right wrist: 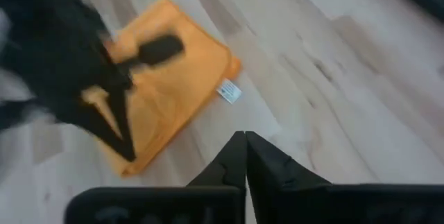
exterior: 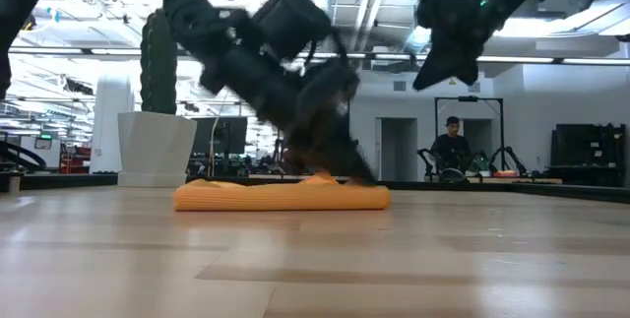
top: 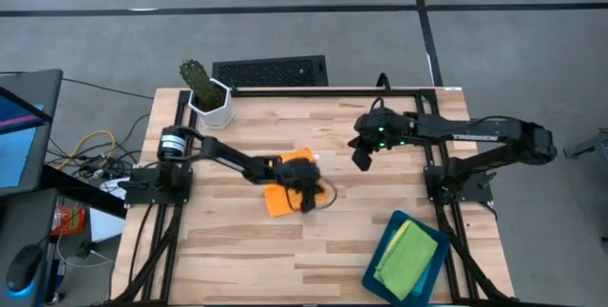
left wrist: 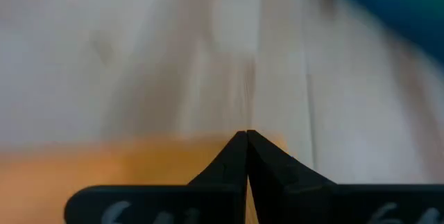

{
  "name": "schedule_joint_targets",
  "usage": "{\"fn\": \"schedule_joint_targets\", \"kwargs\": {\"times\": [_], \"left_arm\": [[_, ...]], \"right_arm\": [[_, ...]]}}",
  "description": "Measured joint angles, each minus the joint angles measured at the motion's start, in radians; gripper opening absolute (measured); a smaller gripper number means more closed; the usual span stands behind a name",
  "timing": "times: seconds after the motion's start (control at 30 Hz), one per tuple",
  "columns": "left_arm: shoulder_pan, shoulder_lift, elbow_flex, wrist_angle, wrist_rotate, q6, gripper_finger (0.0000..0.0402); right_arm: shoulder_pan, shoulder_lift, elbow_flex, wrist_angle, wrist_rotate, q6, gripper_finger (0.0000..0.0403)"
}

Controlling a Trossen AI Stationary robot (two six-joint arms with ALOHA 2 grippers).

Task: Fold microfiber towels
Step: Fold the orange microfiber towel

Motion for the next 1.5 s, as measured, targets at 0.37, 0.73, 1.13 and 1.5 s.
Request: {"fn": "schedule_joint_targets", "kwargs": {"times": [0.37, 0.73, 1.13, 1.5], "left_arm": [[0.047, -0.488, 0.016, -0.595, -0.217, 0.0, 0.0], [0.104, -0.847, -0.435, -0.448, -0.362, -0.383, 0.0082], [0.144, -0.71, -0.63, -0.22, -0.35, -0.521, 0.0183], [0.136, -0.502, -0.614, -0.165, -0.336, -0.571, 0.0173]], "right_arm": [[0.023, 0.352, 0.073, 0.349, 0.026, 0.052, 0.0139], [0.017, 0.709, 0.279, 0.313, 0.015, 0.055, 0.0239], [-0.004, 0.819, 0.282, 0.396, 0.052, 0.058, 0.0235], [-0.003, 0.84, 0.286, 0.396, 0.081, 0.076, 0.0205]]}}
